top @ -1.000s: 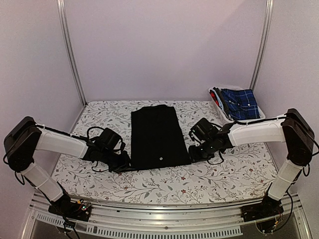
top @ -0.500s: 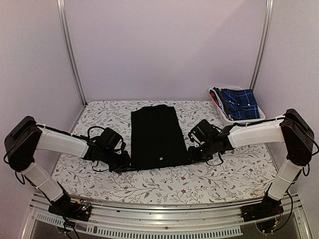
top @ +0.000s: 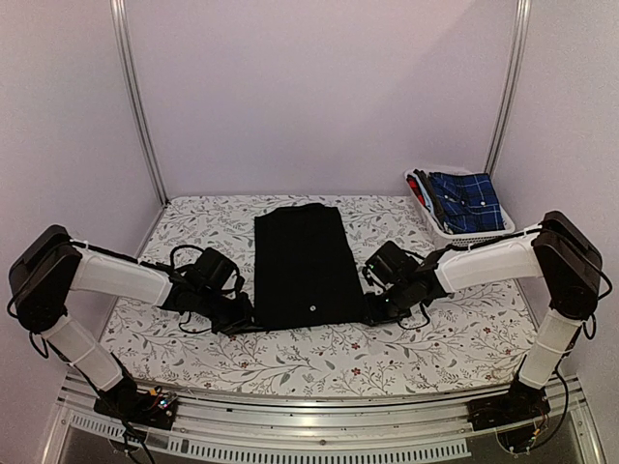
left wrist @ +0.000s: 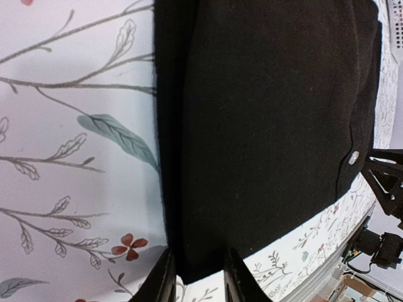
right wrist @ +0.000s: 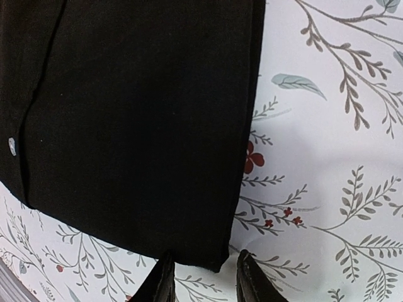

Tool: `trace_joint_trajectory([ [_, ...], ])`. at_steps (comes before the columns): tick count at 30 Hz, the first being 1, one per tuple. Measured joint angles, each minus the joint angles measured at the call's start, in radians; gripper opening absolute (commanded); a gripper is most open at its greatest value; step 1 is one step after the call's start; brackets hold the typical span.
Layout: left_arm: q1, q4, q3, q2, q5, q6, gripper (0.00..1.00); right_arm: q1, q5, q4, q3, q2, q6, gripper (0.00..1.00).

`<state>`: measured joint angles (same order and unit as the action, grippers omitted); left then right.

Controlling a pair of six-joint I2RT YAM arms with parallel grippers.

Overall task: Fold and stack the long sleeve shirts
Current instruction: Pick up the 2/3-rectangle-folded shirt from the center of the board.

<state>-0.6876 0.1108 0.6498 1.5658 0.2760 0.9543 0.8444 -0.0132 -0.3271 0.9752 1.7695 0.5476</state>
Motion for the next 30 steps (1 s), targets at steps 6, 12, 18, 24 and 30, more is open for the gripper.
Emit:
trace_joint_trajectory([
  [6,0.0,0.003,0.0,0.0,-0.002,0.0,0.23,0.0,0.0,0.005,-0.002,-0.001,0.014,0.36],
  [12,0.0,0.007,0.0,0.0,-0.005,0.0,0.21,-0.007,0.004,0.014,-0.028,-0.038,0.034,0.4],
  [18,0.0,0.008,0.0,0.001,-0.006,0.0,0.2,-0.018,0.031,0.033,-0.034,-0.087,0.055,0.43],
  [24,0.0,0.008,-0.001,0.001,-0.006,0.0,0.2,-0.021,0.043,0.049,-0.032,-0.072,0.066,0.4],
  [30,0.0,0.006,-0.002,0.001,-0.006,0.0,0.21,-0.019,0.051,0.045,-0.032,-0.018,0.067,0.38],
])
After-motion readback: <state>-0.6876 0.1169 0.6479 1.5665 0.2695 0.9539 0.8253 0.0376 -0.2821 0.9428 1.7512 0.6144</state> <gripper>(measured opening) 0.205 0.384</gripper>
